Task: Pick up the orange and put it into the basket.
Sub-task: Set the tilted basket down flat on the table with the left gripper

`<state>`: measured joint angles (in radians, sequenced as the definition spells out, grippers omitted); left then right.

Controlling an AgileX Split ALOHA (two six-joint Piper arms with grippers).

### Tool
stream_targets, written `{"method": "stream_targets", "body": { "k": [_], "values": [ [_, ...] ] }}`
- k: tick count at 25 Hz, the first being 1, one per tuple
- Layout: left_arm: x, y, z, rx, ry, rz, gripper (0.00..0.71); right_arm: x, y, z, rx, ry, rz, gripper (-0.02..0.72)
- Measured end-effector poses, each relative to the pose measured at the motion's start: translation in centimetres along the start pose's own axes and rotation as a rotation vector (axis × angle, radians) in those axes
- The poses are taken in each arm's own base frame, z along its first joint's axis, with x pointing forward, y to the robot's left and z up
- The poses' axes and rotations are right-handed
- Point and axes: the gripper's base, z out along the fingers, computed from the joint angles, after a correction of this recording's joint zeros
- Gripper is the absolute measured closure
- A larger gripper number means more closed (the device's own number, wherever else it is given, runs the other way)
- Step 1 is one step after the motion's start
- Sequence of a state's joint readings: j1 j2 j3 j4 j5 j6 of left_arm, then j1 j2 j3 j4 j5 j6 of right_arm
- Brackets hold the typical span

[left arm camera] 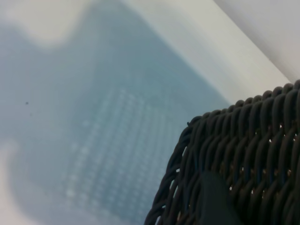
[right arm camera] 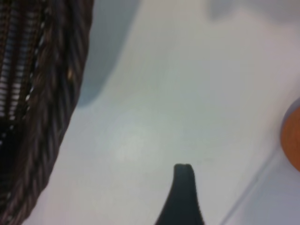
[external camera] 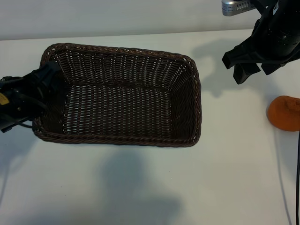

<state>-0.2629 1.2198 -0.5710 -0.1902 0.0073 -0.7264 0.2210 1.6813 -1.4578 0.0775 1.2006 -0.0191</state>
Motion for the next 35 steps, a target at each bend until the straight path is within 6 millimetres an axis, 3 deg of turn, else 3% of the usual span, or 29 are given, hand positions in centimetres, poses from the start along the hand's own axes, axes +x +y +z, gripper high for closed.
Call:
{"method": "stream_targets", "body": {
  "k": [6,16,25,35],
  "values": [
    [-0.2,0.0,2.6,-0.037,0.019,-0.021,0.302,0.0,0.0,0.0,0.0,0.0,0.0,0.142],
    [-2.8,-3.4,6.0,-0.014,0.006,0.008,0.302,0.0,0.0,0.0,0.0,0.0,0.0,0.153],
    [-0.3,-4.4,9.9,0.025,0.034,-0.026,0.302,0.0,0.0,0.0,0.001,0.0,0.0,0.153],
    [1.8,-3.3,13.2,0.024,0.098,-0.064,0.302,0.0,0.0,0.0,0.001,0.0,0.0,0.154]
  ]
}}
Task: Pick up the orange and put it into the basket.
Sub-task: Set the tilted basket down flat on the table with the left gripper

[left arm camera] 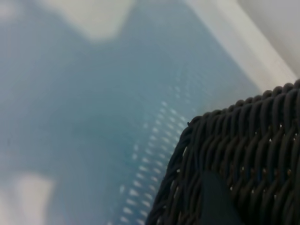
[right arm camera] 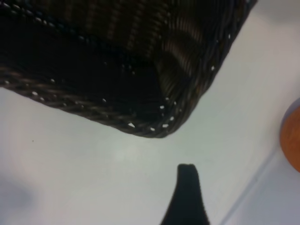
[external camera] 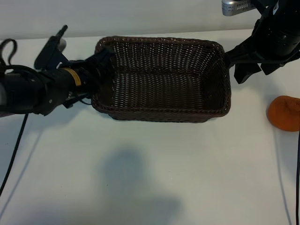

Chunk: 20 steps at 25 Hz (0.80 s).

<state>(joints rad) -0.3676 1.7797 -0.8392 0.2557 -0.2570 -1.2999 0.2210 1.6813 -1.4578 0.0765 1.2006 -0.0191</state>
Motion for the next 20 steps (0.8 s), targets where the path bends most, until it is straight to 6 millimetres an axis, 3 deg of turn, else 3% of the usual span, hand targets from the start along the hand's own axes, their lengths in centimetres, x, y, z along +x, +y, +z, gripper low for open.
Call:
{"method": "stream_targets", "body": {
  "k": [10,20],
  "values": [
    [0.8,0.9,1.6,-0.004,0.039,0.005,0.303,0.0,0.0,0.0,0.0,0.001,0.0,0.154],
    [0.8,0.8,1.6,0.006,0.042,0.024,0.304,0.0,0.0,0.0,0.001,0.001,0.0,0.155]
  ]
}}
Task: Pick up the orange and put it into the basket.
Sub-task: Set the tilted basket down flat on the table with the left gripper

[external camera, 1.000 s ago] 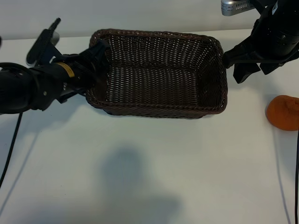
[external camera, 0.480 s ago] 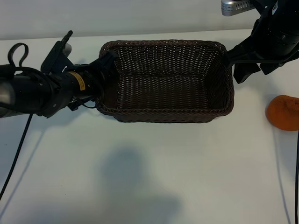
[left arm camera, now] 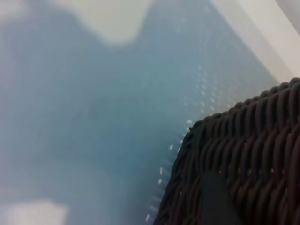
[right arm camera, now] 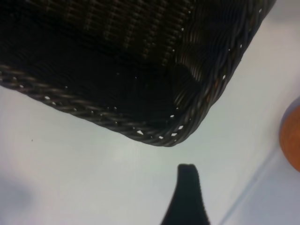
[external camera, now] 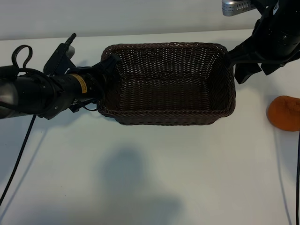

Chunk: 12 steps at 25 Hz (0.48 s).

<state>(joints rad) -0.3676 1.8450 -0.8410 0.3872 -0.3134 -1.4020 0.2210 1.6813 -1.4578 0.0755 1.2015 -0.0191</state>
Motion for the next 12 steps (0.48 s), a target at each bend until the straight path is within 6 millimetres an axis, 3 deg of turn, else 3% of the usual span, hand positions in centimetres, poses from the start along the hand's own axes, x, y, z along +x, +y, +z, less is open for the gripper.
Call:
{"method": "stream_targets", "body": {
  "k": [9,12],
  "values": [
    [0.07,-0.01,0.0,0.001,0.008,0.045,0.299,0.0,-0.01,0.0,0.001,0.0,0.0,0.155],
    [0.09,-0.01,0.0,0.002,0.01,0.055,0.203,0.0,-0.01,0.0,0.001,0.0,0.0,0.155]
  ]
}}
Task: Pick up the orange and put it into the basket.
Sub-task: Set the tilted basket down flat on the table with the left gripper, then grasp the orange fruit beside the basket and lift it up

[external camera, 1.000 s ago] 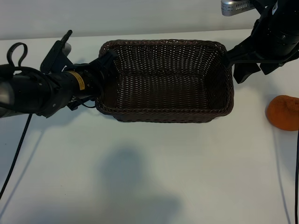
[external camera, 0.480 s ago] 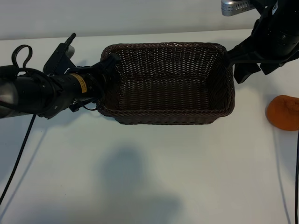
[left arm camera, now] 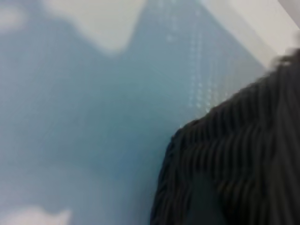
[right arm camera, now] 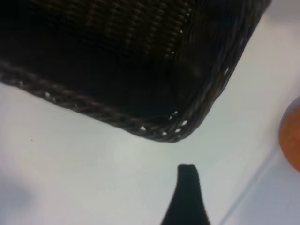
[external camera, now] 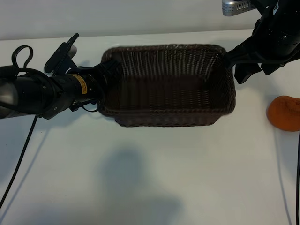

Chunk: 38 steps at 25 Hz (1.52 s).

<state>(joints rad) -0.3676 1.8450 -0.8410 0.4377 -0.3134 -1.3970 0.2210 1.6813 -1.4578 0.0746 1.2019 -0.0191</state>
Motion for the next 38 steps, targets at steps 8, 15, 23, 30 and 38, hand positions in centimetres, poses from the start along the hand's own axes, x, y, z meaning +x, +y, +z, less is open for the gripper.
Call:
{"method": "stream_targets", "body": {
  "k": [8,15,23,30,38],
  "values": [
    [-0.2,0.1,-0.8,-0.057,0.008,0.093,0.061,0.0,0.0,0.0,0.0,0.0,0.0,0.155],
    [-1.0,-0.4,-2.6,-0.111,-0.018,0.176,0.069,0.0,0.0,0.0,0.0,0.001,0.0,0.155],
    [-2.7,-2.1,-5.9,-0.141,-0.088,0.272,0.079,0.0,0.0,0.0,0.0,0.001,0.0,0.155],
    [-3.9,-3.3,-9.1,-0.165,-0.15,0.35,0.097,0.0,0.0,0.0,0.0,0.001,0.0,0.155],
    [-5.5,-4.8,-12.3,-0.263,-0.161,0.471,0.112,0.0,0.0,0.0,0.0,0.001,0.0,0.155]
  ]
}}
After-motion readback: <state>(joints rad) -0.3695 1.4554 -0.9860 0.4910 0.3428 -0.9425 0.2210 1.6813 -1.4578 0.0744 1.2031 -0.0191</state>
